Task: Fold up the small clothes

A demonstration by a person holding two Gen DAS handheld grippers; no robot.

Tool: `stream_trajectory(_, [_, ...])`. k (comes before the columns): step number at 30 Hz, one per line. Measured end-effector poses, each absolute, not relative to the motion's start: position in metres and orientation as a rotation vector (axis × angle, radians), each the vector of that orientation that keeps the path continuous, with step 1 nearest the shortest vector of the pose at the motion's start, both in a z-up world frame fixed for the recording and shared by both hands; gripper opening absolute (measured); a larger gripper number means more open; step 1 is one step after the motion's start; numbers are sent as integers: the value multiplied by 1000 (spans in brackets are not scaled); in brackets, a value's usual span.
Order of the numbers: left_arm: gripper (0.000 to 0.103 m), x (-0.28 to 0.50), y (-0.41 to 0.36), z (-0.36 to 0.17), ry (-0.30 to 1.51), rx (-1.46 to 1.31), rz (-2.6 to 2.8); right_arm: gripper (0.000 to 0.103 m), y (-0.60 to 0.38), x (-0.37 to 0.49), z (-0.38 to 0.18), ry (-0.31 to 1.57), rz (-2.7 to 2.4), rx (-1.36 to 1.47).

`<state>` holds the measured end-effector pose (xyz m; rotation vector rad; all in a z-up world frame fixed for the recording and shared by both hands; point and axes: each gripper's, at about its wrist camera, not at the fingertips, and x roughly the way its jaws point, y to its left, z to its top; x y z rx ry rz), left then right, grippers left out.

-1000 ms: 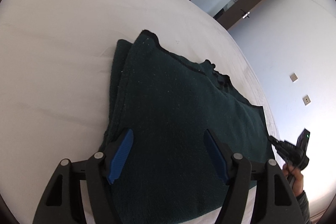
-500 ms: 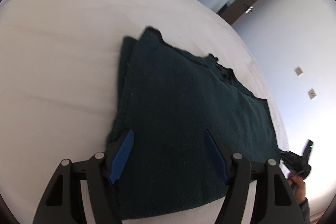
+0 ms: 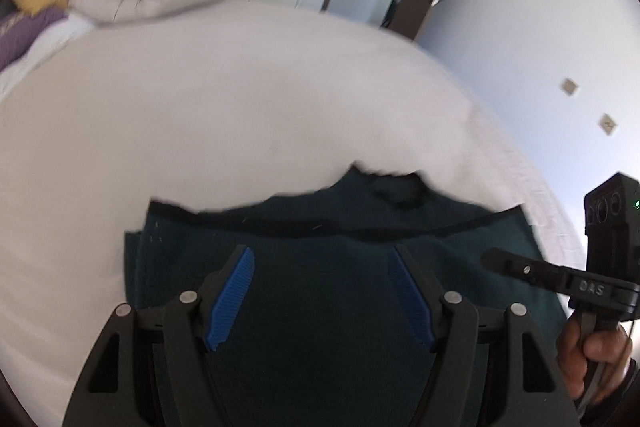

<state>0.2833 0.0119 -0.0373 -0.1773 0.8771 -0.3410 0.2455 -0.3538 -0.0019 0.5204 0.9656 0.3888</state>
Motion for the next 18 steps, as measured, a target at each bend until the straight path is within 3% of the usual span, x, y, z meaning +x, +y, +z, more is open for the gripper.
stream_trajectory(3, [71,290,29,-66,913,-172,-301,6,-347,275,-39,1045,370,579])
stream_trajectory(6, [71,286,50,-73,877,-239,-329,1,-381,278,-57,968,339,758])
stream_trajectory(16, [72,283,47,-71,864,-221,-324,0,-540,220,-47,691,-42,942])
stream_trajectory(18, [72,278,43,-66,880,-199,-298,5,-546,200,-30,684,-98,905])
